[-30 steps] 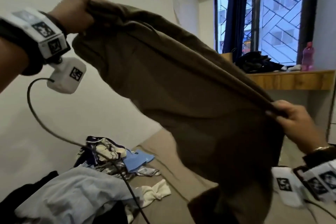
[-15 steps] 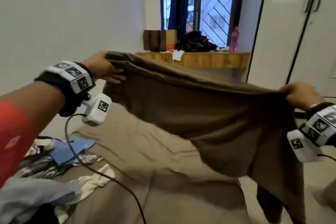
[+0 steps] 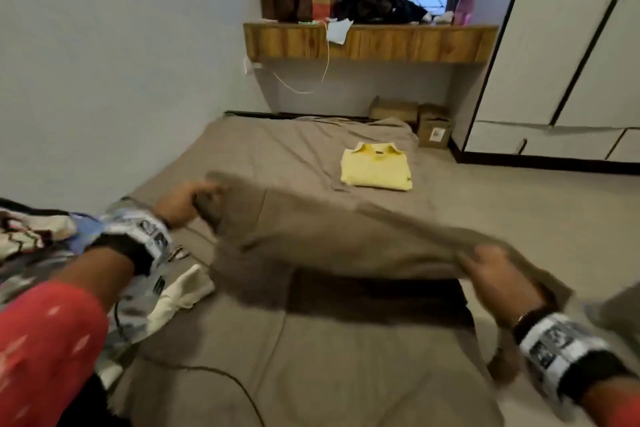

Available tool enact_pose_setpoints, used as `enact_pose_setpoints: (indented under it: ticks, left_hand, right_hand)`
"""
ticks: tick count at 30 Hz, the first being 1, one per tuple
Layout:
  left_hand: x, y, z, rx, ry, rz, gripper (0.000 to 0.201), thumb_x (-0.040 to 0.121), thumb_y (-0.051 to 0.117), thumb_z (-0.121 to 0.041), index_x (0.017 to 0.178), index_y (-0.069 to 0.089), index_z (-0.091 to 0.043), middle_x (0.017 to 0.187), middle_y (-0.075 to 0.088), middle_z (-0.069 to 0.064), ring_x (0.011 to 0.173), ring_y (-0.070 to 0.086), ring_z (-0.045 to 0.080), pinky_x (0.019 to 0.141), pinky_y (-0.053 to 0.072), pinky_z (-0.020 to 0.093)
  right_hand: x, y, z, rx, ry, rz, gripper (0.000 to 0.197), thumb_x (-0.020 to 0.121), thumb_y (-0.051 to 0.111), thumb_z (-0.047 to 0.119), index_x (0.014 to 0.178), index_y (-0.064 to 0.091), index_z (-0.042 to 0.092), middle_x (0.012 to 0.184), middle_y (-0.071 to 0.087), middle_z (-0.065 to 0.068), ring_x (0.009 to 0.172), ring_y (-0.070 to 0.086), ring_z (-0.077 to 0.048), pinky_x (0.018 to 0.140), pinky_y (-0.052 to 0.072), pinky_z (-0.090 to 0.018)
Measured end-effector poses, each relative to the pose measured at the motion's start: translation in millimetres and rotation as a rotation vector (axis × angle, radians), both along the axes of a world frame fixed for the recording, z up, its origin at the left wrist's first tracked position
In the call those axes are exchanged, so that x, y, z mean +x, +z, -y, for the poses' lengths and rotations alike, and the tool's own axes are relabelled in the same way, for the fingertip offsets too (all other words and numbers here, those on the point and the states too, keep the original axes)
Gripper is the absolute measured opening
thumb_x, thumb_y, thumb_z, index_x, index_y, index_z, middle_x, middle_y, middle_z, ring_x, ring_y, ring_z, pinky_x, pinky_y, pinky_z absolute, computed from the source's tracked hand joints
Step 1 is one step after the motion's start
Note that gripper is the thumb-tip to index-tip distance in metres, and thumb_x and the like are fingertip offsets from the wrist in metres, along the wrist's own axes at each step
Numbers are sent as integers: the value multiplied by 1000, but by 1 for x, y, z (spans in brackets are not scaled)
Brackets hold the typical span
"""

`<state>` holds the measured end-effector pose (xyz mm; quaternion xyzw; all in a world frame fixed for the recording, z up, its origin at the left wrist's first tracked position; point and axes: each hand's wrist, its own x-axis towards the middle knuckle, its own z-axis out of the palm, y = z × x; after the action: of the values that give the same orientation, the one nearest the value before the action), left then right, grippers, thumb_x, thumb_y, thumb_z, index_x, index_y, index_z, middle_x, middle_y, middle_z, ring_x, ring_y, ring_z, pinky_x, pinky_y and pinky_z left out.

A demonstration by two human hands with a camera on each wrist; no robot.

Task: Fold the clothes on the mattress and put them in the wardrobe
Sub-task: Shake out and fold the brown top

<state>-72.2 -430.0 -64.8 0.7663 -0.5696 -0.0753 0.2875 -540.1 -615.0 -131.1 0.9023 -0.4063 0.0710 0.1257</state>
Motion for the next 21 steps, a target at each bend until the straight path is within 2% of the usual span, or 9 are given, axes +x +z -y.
enact_pose_setpoints:
  ticks: [3, 5, 7, 9, 10, 12, 15, 18, 21]
  left_hand:
    - [8, -76, -43, 173, -33, -51, 43, 77, 57, 19, 74, 70, -21, 107, 65, 14, 108, 59, 30, 91, 38, 30]
    - [6, -111, -71, 240, -9, -34, 29, 80, 61, 5, 74, 66, -23, 130, 52, 7, 119, 51, 22, 94, 30, 21]
    - [11, -138, -88, 276, -50, -59, 44, 78, 59, 3, 77, 60, -42, 142, 33, 0, 129, 38, 16, 100, 26, 20]
    - [20, -155, -94, 357, -147, -24, 60, 74, 56, 9, 77, 61, -51, 145, 18, -4, 133, 28, 14, 106, 23, 22]
    - [20, -154, -92, 404, -152, -16, 60, 74, 55, 13, 84, 66, -45, 145, 14, -5, 135, 26, 15, 107, 24, 23]
    - [28, -150, -89, 344, -14, -86, 54, 78, 51, 19, 113, 64, -20, 149, 22, 0, 134, 31, 17, 108, 29, 28]
    - [44, -152, -95, 159, 305, -51, 54, 83, 59, -1, 133, 45, -17, 129, 54, 14, 106, 59, 29, 90, 47, 36]
    - [39, -161, -99, 515, 281, 95, 52, 87, 55, -19, 136, 38, -27, 129, 53, 15, 112, 56, 32, 93, 46, 39]
    - [43, -143, -102, 424, 653, 273, 30, 92, 45, -7, 122, 48, -3, 119, 55, 24, 108, 56, 39, 88, 44, 45]
  right_hand:
    - [21, -75, -42, 146, 112, -219, 18, 50, 57, 11, 61, 71, 6, 63, 62, -12, 51, 62, -30, 41, 51, -30]
    - [24, -84, -54, 213, 146, -193, 28, 57, 44, 16, 59, 69, 5, 59, 58, -7, 49, 60, -26, 38, 47, -25]
    - [21, -86, -57, 221, 64, -160, 27, 55, 50, 19, 64, 71, 4, 60, 58, -7, 51, 60, -27, 39, 47, -25]
    - [25, -80, -61, 250, 3, -319, 33, 66, 46, 15, 80, 73, 1, 72, 62, -10, 70, 59, -30, 49, 53, -28]
    - [29, -77, -59, 254, 9, -420, 39, 76, 40, 9, 101, 67, -4, 91, 64, -15, 90, 55, -33, 65, 56, -32]
    - [39, -63, -55, 391, 38, -543, 42, 93, 32, 10, 134, 42, 6, 128, 50, -11, 122, 41, -29, 97, 44, -35]
    - [86, -26, -58, 515, 3, -452, 32, 95, 40, 34, 123, 51, 24, 128, 52, -2, 121, 47, -21, 98, 40, -30]
    - [155, -23, -79, 450, 142, -277, 32, 97, 37, 32, 124, 49, 21, 128, 46, -6, 121, 44, -26, 99, 40, -34]
    - [213, -35, -109, 598, 294, -180, 38, 95, 40, 30, 131, 44, 19, 137, 36, -10, 126, 37, -30, 104, 33, -33]
